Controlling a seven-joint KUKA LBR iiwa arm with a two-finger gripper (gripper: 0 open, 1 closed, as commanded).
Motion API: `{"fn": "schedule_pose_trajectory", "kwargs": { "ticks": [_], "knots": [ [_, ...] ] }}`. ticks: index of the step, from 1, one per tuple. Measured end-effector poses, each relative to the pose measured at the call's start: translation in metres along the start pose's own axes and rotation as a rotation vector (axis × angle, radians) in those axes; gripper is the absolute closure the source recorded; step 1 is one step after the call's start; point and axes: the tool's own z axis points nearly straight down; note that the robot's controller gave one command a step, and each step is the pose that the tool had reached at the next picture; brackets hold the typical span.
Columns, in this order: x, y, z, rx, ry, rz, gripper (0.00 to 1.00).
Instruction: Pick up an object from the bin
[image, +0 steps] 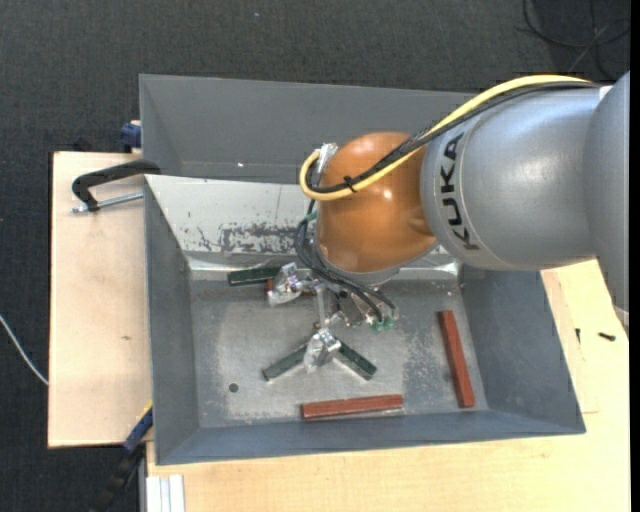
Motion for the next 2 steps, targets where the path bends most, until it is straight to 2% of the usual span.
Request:
{"fn": "schedule_pose_trajectory", "kwargs": {
  "ticks": [1,2],
  "knots": [
    [0.013,-0.017,0.022,0.000,0.001,0.123,0.00],
    [0.016,-0.035,0.068,0.001,0.000,-0.038,0.00]
  ]
}}
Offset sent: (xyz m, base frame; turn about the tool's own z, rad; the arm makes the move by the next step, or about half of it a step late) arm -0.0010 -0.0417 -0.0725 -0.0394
